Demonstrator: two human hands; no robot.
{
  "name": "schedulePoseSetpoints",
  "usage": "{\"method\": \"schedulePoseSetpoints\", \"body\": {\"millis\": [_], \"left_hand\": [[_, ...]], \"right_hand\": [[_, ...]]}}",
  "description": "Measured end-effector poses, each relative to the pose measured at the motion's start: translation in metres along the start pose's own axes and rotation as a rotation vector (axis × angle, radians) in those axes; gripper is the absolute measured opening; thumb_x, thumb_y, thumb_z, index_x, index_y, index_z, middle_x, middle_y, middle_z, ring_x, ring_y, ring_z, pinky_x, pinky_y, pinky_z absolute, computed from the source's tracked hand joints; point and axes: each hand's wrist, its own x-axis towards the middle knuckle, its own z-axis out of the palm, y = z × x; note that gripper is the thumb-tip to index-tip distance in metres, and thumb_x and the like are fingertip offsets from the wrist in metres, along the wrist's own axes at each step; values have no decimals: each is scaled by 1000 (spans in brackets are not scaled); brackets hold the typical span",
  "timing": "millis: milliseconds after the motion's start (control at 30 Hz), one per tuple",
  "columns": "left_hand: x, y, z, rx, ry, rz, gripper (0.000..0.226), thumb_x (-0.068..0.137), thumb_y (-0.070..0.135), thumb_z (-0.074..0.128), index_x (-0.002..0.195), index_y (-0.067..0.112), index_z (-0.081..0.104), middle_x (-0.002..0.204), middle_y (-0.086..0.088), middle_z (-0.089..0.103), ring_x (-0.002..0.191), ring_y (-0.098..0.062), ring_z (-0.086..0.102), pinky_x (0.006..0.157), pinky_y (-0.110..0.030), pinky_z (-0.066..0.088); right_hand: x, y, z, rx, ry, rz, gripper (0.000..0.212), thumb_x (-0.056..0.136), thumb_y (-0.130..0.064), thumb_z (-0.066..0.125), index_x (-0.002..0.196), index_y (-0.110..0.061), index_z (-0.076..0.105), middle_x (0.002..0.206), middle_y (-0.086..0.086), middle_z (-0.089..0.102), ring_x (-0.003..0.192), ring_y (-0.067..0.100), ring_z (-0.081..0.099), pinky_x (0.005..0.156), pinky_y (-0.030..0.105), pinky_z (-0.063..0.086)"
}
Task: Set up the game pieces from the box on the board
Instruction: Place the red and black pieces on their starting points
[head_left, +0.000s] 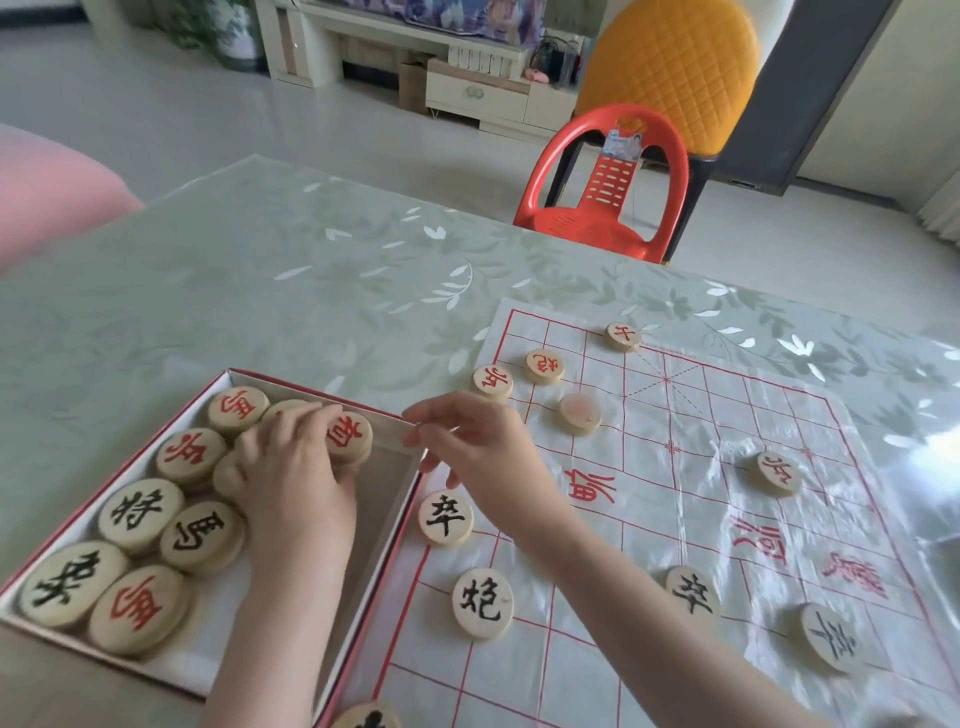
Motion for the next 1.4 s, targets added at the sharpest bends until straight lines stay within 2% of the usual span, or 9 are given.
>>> {"method": "schedulePoseSetpoints", "body": {"millis": [133,400,500,600,800,900,1067,1267,1400], "left_hand": [[2,1,3,20,38,-52,50,69,14,77,116,22,62,125,-9,52,114,-37,35,90,-47,28],[10,-2,-21,-128,166,-100,52,63,27,81,109,15,60,120,-19,50,111,-39,41,92,-43,28],[14,-11,-36,-366,250,-57,53,66,17,79,112,17,52,114,-14,57,105,-36,52,90,-48,42],[12,-16,-35,-478,185,-69,54,65,16,79,110,27,52,113,-5,62,100,-31,60,88,-51,49],[13,-10,-33,-571,132,-106,56,64,12,79,111,29,53,114,-2,61,100,-27,62,89,-48,50],[13,-10,-34,-599,136,-99,56,65,12,79,112,28,53,116,-4,61,95,-24,63,88,-40,50],[11,5,-37,-727,113,-72,55,67,8,78,109,32,52,117,1,60,81,1,60,68,-8,46],[-7,47,-19,-775,-33,2,50,66,14,80,105,34,55,110,7,61,83,-7,64,71,-15,47],[-30,82,0,-798,-145,87,53,63,13,81,105,33,56,109,7,61,84,-13,64,73,-20,49]], "right_hand": [[-1,4,3,-5,-2,30,22,83,-4,51,95,-14,67,79,-2,68,59,7,60,52,17,43],[1,9,12,-59,12,20,21,85,-4,52,95,-14,66,76,-5,66,62,12,55,56,19,42],[6,7,21,-245,-1,-86,27,83,-2,50,103,-13,66,93,2,69,69,8,53,66,12,42],[14,9,41,-555,-8,-200,37,79,-7,53,115,-17,61,108,3,66,97,20,55,85,29,44],[22,19,69,-887,-25,-283,37,81,-20,58,115,-7,55,114,12,48,106,32,46,89,36,34],[21,24,75,-862,31,-319,34,82,-22,57,110,-3,55,110,16,49,104,34,46,89,37,36],[18,12,62,-647,93,-283,31,81,-25,61,103,-3,58,97,14,56,97,31,50,84,35,40],[21,5,-48,-414,429,-218,33,75,-25,73,104,-12,64,98,2,62,87,15,58,77,21,46],[45,46,-147,-485,586,-17,25,71,-29,74,83,-10,61,81,2,57,73,15,50,58,17,36]]}}
